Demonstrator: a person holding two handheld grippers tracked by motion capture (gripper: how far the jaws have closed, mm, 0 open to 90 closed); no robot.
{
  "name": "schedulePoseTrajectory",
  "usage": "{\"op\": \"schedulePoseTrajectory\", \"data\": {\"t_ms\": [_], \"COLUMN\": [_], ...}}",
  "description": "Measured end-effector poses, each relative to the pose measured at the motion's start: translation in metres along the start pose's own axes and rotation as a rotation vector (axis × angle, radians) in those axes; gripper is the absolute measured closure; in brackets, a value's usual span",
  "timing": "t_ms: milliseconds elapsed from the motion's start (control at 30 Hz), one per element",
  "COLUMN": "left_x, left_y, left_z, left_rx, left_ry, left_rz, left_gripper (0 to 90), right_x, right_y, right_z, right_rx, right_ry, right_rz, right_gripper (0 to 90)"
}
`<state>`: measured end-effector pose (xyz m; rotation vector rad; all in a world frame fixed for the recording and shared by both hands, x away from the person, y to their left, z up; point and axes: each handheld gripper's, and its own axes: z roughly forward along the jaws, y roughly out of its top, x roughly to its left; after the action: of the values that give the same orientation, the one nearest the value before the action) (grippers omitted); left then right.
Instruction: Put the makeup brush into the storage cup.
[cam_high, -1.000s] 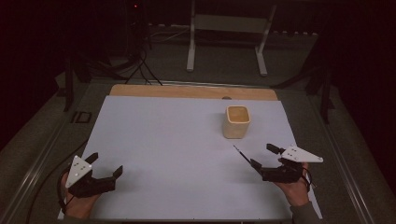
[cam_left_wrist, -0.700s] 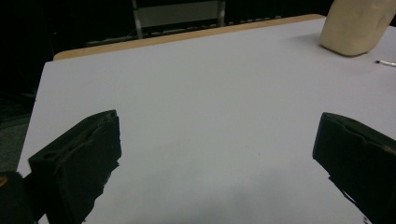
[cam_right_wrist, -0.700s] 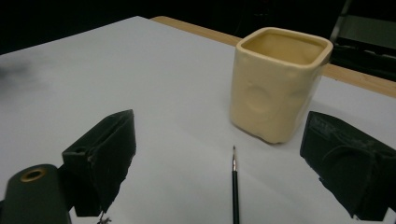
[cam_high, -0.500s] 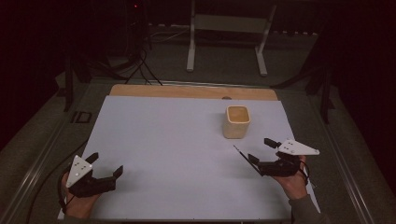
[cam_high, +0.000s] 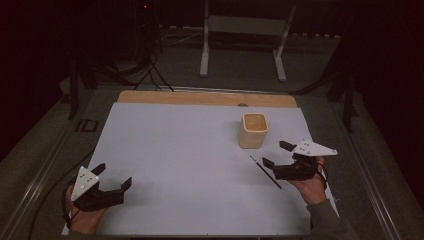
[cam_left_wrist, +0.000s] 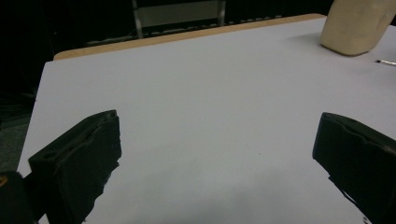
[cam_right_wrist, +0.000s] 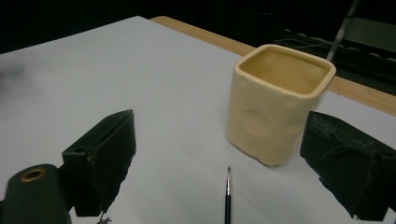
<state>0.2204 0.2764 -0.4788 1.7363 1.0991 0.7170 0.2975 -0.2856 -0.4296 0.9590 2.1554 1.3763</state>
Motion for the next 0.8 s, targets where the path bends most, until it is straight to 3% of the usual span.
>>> {"op": "schedulePoseTrajectory", "data": {"t_ms": [800], "left_x": [0.0], "left_y": [0.0], "left_z": [0.0], "left_rx": [-0.001], "left_ry": [-0.001], "left_rz": [0.0], "left_gripper": [2.2], "right_x": [-0.008], "right_y": [0.025], "right_z": [0.023], "right_rx": [0.038], "right_ry": [0.006], "right_rz": [-0.027], "right_gripper": [10.3]}}
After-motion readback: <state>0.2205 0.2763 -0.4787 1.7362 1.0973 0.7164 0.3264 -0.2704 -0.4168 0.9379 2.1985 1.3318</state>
